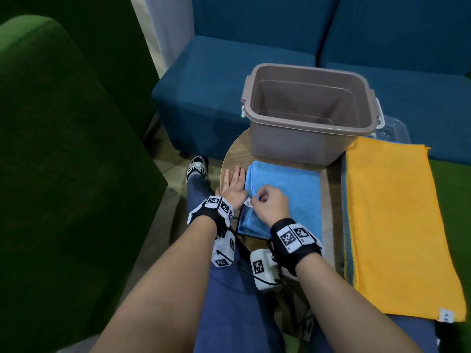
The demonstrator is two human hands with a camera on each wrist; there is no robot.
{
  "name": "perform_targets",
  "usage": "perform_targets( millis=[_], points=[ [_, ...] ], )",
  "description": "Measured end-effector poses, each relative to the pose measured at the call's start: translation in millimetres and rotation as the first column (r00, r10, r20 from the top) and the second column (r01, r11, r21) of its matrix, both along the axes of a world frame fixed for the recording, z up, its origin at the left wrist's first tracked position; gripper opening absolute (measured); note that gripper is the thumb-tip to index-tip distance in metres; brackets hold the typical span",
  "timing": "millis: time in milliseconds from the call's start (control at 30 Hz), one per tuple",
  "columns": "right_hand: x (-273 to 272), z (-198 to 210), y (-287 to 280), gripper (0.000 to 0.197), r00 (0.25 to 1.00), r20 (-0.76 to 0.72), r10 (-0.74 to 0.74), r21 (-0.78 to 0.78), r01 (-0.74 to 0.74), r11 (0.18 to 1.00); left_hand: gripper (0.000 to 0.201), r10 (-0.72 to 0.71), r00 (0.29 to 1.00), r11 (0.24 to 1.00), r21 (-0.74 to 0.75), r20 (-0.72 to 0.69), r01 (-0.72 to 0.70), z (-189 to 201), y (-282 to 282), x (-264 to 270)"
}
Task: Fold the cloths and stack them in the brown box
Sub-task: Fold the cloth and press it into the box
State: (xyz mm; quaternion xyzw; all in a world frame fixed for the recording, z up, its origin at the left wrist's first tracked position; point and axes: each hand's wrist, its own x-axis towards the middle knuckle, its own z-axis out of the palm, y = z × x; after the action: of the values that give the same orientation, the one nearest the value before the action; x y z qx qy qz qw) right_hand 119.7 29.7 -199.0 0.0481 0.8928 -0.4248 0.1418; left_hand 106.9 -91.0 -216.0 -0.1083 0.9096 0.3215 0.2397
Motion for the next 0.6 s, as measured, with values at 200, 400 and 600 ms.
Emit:
perform_targets(
  millis=[200, 400, 600],
  points=[
    [-3, 8, -3, 0.011, 0.997, -0.044, 0.062, 0.001, -0.062, 0.998, 0.073, -0.012, 1.000, 1.000, 0.018, -0.014, 0.012, 0, -3, 1],
    [3, -1, -12, 0.006, 0.993, -0.014, 0.121, 0.116, -0.118, 0.986, 0.075, -0.004, 1.000, 0.999, 0.048, -0.020, 0.005, -4, -4, 2],
    [7, -5, -11, 0.009, 0.994, -0.104, 0.034, 0.133, -0.020, 0.991, 0.064, 0.030, 0.999, 0.996, 0.087, -0.026, -0.028, -1, -2, 1]
  ],
)
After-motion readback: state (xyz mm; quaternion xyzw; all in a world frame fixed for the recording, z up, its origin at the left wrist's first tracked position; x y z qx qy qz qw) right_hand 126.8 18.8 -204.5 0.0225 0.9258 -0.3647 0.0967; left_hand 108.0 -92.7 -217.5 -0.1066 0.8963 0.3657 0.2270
